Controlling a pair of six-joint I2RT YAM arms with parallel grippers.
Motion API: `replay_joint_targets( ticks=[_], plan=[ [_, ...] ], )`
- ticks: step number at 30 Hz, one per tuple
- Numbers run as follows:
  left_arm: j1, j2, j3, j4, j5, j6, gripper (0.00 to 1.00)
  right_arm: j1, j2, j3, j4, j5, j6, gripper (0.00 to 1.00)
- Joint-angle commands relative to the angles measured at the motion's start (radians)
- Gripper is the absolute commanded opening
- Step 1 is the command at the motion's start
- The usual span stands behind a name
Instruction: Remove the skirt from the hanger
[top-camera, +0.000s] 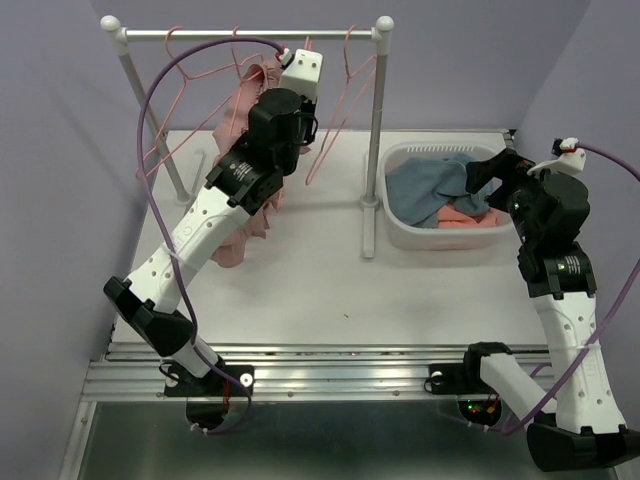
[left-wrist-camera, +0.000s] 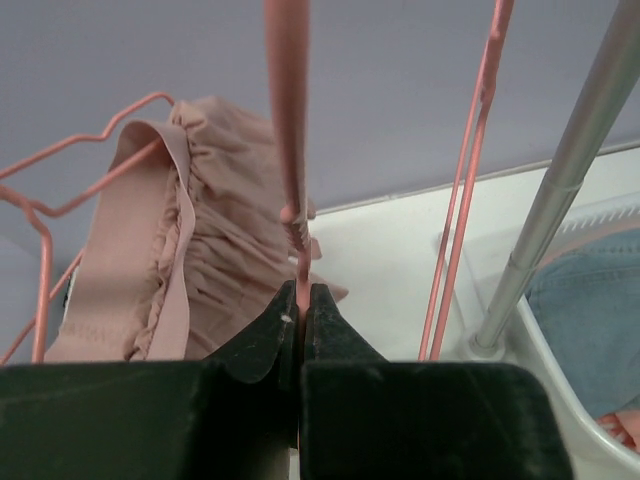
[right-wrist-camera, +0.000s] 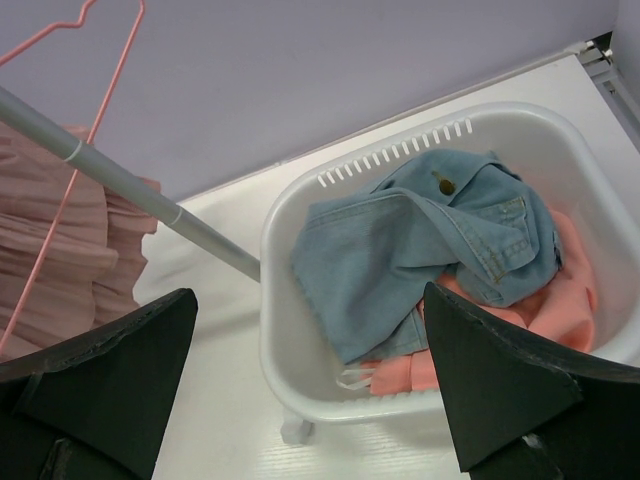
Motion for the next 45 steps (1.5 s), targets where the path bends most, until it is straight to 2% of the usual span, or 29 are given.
replay_joint_targets(
  ticks=[1,11,27,45],
  plan=[
    [0.008,0.007,0.090,0.059,0.000,0.056,0.00,0.006,-0.002,-0.008,0.032,-0.016,0.003,1.00],
    [0.021,0.092,0.232,0.103,-0.030,0.126,0.00,0.006,-0.008,-0.013,0.041,-0.016,0.007,1.00],
    [0.104,0.280,0.383,0.146,-0.036,0.129,0.00,0.006,-0.028,-0.048,0.041,-0.017,-0.005,1.00],
    [0.159,0.299,0.297,0.126,0.024,0.065,0.00,0.006,-0.042,-0.056,0.038,0.001,-0.009,1.00]
  ],
)
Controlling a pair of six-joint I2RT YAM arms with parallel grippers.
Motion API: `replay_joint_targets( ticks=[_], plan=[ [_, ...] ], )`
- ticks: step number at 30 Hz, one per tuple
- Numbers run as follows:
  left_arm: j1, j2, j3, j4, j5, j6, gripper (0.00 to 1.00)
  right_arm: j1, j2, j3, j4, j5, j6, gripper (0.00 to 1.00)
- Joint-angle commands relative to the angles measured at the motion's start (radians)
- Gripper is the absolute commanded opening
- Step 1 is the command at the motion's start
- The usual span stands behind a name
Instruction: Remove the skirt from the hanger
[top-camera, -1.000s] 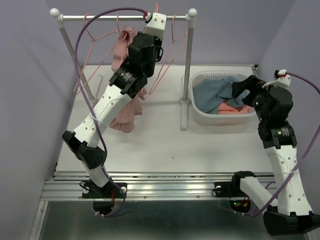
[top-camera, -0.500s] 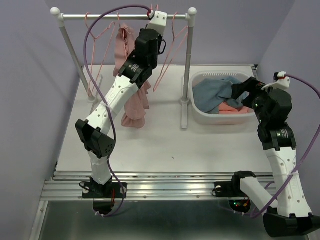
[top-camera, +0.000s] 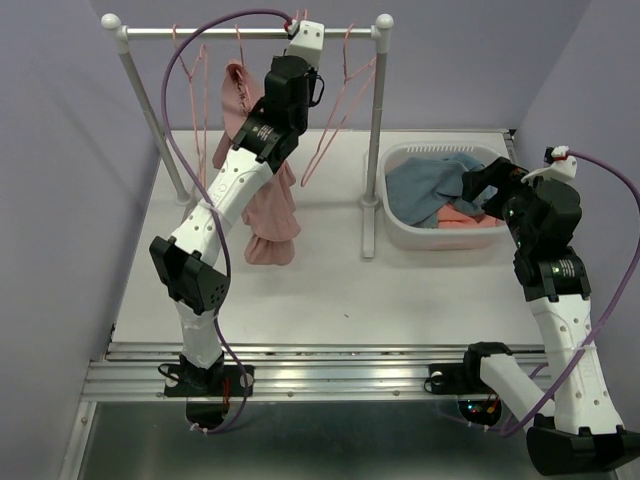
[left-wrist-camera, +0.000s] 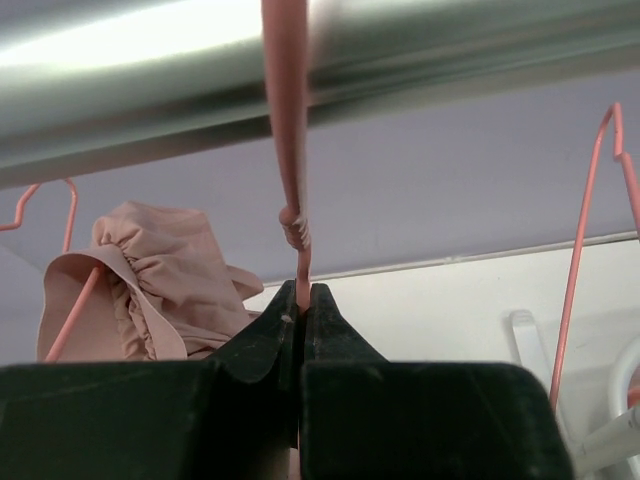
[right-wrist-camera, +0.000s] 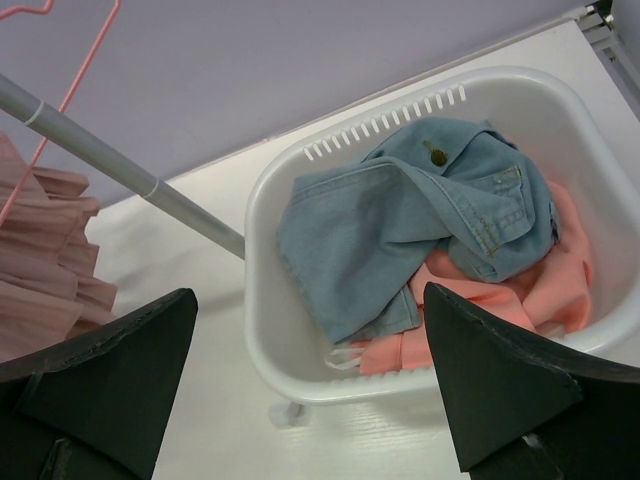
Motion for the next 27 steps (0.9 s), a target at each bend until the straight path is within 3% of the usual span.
replay_joint_targets(
  ticks=[1,14,16,18,21,23,27],
  plan=[
    [0.011,-0.034,-0.026,0.040,0.006,-0.027,0.00,0.006,-0.019,0.012,0.038,0.008,-0.009,1.00],
    [0.012,-0.062,-0.060,0.006,0.017,-0.082,0.00,0.006,-0.025,0.015,0.035,-0.006,-0.006,1.00],
    [0.012,-0.060,-0.057,-0.006,0.017,-0.090,0.07,0.006,-0.030,0.015,0.035,-0.003,-0.006,1.00],
    [0.012,-0.060,-0.059,-0.019,0.023,-0.099,0.29,0.006,-0.034,0.017,0.035,-0.005,-0.006,1.00],
    [0.012,-0.071,-0.057,-0.026,0.040,-0.105,0.43,0.006,-0.034,0.020,0.032,-0.008,-0.009,1.00],
    [0.012,-0.080,-0.048,-0.036,0.051,-0.116,0.48,0.006,-0.031,0.023,0.027,-0.011,-0.009,1.00],
    [0.011,-0.112,-0.045,-0.045,0.064,-0.141,0.51,0.006,-0.031,0.023,0.019,-0.011,-0.012,1.00]
  ],
)
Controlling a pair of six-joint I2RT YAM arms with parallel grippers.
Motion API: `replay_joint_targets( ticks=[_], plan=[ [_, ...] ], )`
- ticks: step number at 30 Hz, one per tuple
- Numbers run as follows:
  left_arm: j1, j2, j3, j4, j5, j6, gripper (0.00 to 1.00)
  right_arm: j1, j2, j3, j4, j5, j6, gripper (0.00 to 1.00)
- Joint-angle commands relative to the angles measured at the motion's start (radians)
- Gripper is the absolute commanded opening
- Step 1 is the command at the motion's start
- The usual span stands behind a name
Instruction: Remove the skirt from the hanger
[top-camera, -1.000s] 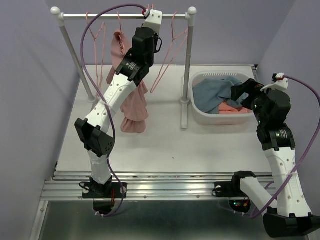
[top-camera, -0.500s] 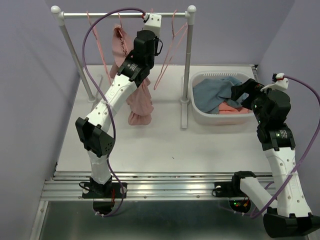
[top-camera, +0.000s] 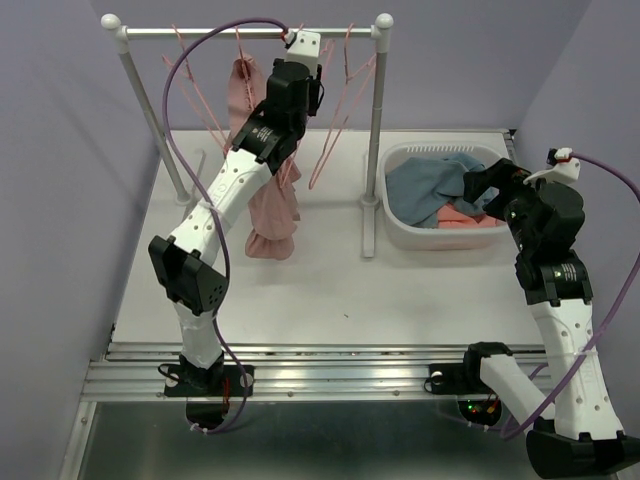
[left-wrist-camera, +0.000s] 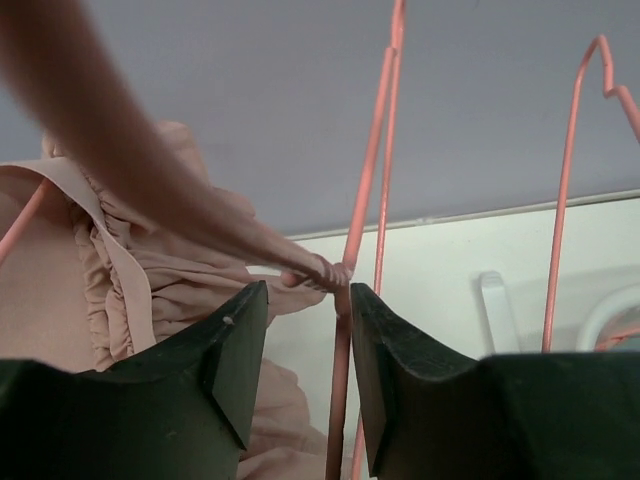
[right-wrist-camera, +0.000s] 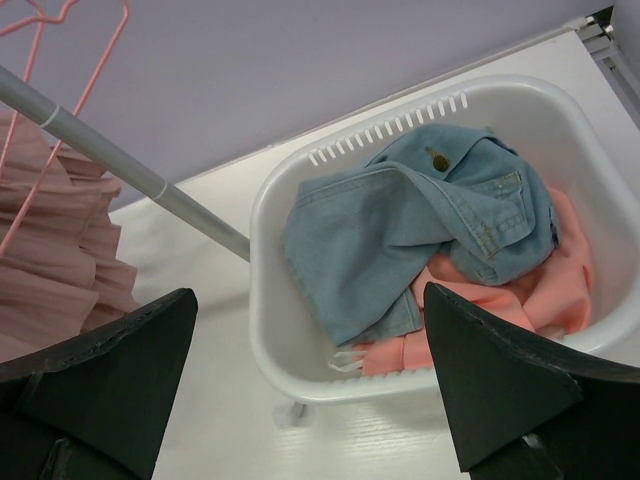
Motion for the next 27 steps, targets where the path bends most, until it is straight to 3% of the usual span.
replay_joint_targets(
  ticks=[1,6,16,21,27],
  plan=[
    [0.004,-0.111,0.011,0.006,0.022,-0.030,0.51,0.006,-0.012,0.026,0.015,-0.010,-0.012,1.00],
    [-0.004,-0.198,-0.038,-0.024,0.082,-0.073,0.62,0.006,-0.018,0.026,0.007,-0.010,-0.015,1.00],
    [-0.040,-0.459,-0.274,-0.010,0.152,-0.090,0.99,0.006,-0.006,0.028,0.001,-0.055,-0.021,1.00],
    [-0.042,-0.574,-0.372,0.039,0.073,-0.059,0.99,0.006,-0.012,0.023,0.003,-0.058,-0.021,1.00],
    [-0.033,-0.538,-0.361,0.022,-0.061,-0.024,0.99,0.006,-0.018,0.025,0.003,-0.061,-0.024,1.00]
  ],
)
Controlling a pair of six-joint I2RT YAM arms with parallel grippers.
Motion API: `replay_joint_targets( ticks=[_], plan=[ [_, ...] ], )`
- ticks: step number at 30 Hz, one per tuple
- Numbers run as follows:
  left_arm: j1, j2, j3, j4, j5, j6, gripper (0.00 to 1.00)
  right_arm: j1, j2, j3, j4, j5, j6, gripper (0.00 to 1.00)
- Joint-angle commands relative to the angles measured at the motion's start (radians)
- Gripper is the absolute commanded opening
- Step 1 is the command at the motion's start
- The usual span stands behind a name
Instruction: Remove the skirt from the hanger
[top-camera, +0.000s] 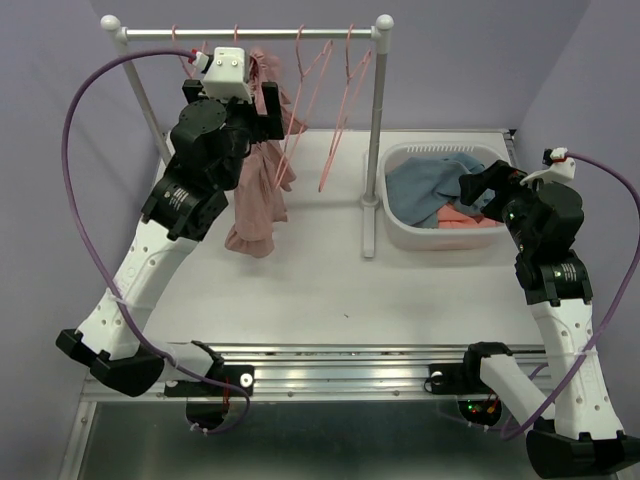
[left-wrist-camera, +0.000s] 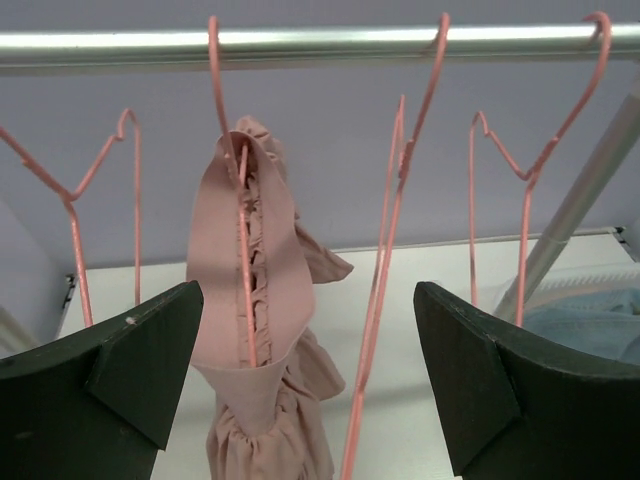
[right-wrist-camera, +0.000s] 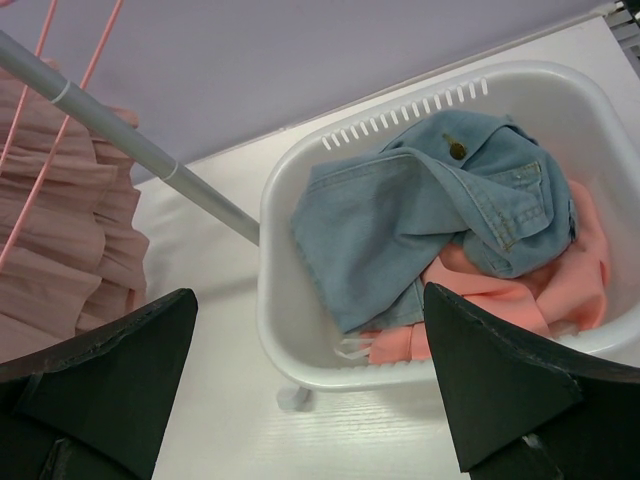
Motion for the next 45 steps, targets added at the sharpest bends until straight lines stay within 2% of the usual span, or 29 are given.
replay_joint_targets(
  ticks=[1,6,10,11,13,17,19,20,23,24,27,34,41,45],
  plan=[
    [0.011,0.051,0.020,0.025,-0.097,0.036,0.99,0.006,-0.018,0.025,0.018,-0.013,-0.016,1.00],
    [0.082,0.143,0.082,0.005,-0.114,0.017,0.99,0.006,-0.013,0.029,0.011,-0.020,-0.023,1.00],
    [0.164,0.209,0.165,-0.056,-0.059,-0.012,0.98,0.006,-0.015,0.023,0.015,-0.021,-0.026,1.00],
    [0.175,0.219,0.169,-0.056,-0.043,-0.007,0.97,0.006,-0.013,0.023,0.017,-0.023,-0.026,1.00],
    [0.203,0.243,0.183,-0.055,-0.014,-0.001,0.89,0.006,-0.009,0.022,0.018,-0.024,-0.026,1.00],
    [0.224,0.272,0.188,-0.036,0.038,0.005,0.85,0.006,-0.004,0.022,0.022,-0.027,-0.023,1.00],
    [0.227,0.288,0.194,-0.036,0.041,0.011,0.79,0.006,-0.002,0.023,0.022,-0.024,-0.023,1.00],
    [0.229,0.295,0.203,-0.038,0.041,0.014,0.66,0.006,-0.004,0.023,0.022,-0.021,-0.023,1.00],
    [0.232,0.300,0.218,-0.046,0.041,0.016,0.37,0.006,-0.007,0.023,0.025,-0.024,-0.027,1.00],
    [0.232,0.292,0.218,-0.044,0.047,0.020,0.20,0.006,-0.007,0.023,0.025,-0.023,-0.027,1.00],
    [0.232,0.269,0.208,-0.020,0.062,0.036,0.00,0.006,-0.007,0.025,0.023,-0.016,-0.026,1.00],
    [0.231,0.197,0.177,0.083,0.082,0.074,0.00,0.006,-0.013,0.028,0.020,-0.006,-0.029,1.00],
    [0.231,0.147,0.177,0.114,0.104,0.112,0.00,0.006,-0.012,0.026,0.018,-0.006,-0.032,1.00],
    [0.231,0.096,0.116,0.119,0.128,0.109,0.00,0.006,-0.012,0.026,0.012,-0.013,-0.038,1.00]
  ],
)
